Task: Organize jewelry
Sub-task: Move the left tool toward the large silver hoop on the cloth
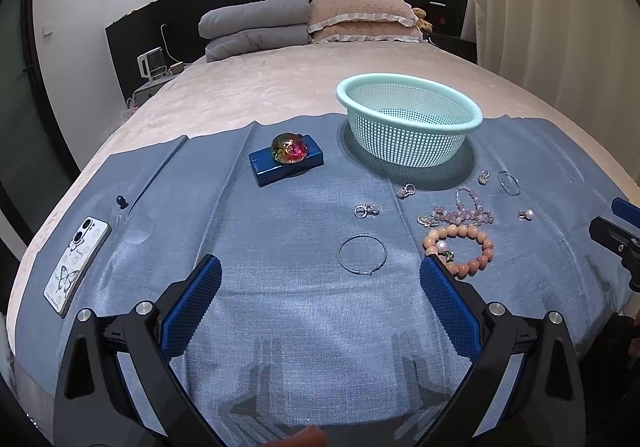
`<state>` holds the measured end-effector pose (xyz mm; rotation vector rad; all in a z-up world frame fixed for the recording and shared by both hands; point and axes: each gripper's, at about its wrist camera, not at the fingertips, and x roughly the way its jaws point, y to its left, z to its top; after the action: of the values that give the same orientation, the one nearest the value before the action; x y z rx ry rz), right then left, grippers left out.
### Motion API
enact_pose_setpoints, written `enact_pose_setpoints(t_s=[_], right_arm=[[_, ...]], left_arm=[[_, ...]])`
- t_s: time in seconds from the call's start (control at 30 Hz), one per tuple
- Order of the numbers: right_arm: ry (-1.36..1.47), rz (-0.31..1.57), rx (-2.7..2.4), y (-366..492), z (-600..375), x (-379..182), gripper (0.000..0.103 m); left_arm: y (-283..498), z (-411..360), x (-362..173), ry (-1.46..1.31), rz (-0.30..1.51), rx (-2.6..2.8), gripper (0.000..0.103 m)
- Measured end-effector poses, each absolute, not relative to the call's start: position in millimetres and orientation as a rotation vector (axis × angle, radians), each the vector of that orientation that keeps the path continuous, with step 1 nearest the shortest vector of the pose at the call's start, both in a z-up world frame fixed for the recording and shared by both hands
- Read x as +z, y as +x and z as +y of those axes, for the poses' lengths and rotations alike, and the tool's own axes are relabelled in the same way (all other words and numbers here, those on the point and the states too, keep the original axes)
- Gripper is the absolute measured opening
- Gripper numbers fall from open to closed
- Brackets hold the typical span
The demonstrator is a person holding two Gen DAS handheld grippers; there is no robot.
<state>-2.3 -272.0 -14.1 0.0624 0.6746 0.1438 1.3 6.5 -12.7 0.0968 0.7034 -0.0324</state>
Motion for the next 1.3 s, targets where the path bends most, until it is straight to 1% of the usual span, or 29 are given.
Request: enact_pose_setpoints(t_s=[0.43, 1.3], right_arm=[[0.033, 0.685, 0.137, -1, -271, -17, 0.095], [0.073, 0.708, 0.119, 4, -278, -24, 0.095]], left_arm=[[3, 3, -17, 0.11, 0.72, -0.036, 0.097], [8, 7, -24, 0.09, 0.752, -0.033, 0.097]])
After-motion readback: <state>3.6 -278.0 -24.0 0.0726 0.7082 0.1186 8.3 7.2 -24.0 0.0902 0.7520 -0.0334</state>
